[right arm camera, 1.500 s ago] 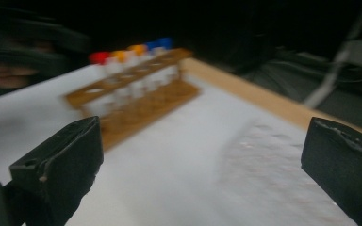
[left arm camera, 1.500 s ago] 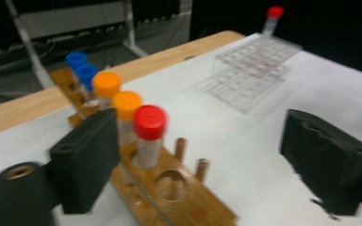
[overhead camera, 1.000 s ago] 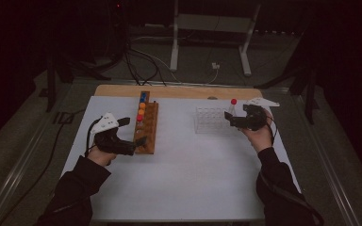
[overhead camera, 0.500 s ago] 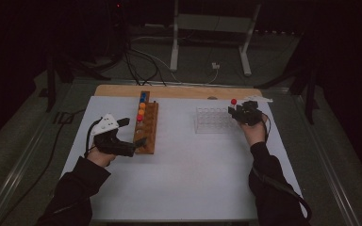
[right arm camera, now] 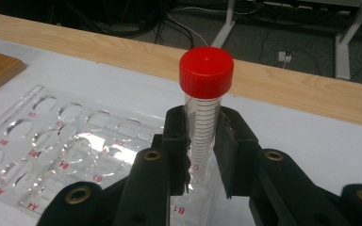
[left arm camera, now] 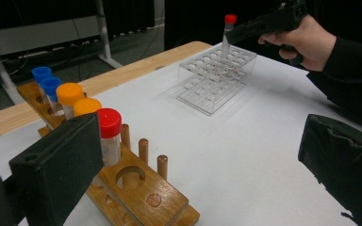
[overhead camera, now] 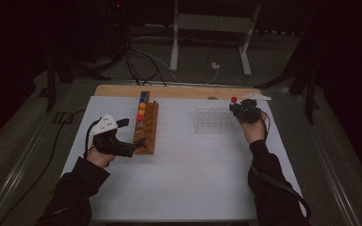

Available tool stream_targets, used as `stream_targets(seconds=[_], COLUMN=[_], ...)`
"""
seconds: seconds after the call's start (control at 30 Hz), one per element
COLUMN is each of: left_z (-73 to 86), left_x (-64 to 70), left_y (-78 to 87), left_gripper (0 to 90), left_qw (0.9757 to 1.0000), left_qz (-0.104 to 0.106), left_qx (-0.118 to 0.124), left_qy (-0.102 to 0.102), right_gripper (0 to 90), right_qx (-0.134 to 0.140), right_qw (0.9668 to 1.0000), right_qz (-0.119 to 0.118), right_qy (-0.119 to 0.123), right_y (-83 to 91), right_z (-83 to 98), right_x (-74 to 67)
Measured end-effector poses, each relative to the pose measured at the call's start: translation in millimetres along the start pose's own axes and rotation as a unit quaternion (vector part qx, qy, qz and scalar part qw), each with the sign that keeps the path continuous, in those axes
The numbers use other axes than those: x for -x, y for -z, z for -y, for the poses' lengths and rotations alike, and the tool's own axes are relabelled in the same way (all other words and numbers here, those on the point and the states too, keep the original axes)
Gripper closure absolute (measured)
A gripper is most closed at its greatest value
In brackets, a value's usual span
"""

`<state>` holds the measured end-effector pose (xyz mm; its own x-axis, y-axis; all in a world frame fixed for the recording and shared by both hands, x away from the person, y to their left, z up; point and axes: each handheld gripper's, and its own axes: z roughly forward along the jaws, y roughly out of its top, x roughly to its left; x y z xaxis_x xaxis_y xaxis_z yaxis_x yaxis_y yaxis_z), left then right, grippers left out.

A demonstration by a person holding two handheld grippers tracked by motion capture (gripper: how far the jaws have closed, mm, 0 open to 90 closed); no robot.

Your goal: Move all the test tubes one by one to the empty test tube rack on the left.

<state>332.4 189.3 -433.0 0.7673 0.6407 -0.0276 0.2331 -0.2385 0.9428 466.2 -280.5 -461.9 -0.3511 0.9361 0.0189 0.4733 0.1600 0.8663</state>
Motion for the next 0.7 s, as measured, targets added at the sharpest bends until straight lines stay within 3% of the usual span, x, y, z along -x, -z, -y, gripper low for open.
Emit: stream_targets(seconds=[0.17, 0.37, 0.5, 0.7], left_z=[-3.1, -11.3, -16.6, -22.8], left_x=[-0.6, 3.4, 9.4, 16.8], left_y=[2.4, 4.5, 3.7, 2.3], left_gripper=[1.4, 1.5, 1.5, 1.5], left_qw=[1.0, 0.9998, 0.9998, 0.999], left_qz=[0.004, 0.015, 0.019, 0.043], left_qx=[0.003, 0.01, 0.006, 0.004], left_qy=[0.002, 0.0, -0.006, -0.008], right_gripper=[74.3, 74.4, 74.4, 74.3], right_qx=[0.014, 0.034, 0.045, 0.049], right_qw=[0.9999, 0.9991, 0.9978, 0.9938], right_qz=[-0.002, -0.001, -0.026, -0.067], right_qy=[0.004, 0.026, 0.041, 0.074], right_y=[12.1, 33.7, 48.4, 64.9], right_z=[-12.1, -30.1, -37.4, -40.4], right_x=[0.7, -9.8, -22.9, -51.4])
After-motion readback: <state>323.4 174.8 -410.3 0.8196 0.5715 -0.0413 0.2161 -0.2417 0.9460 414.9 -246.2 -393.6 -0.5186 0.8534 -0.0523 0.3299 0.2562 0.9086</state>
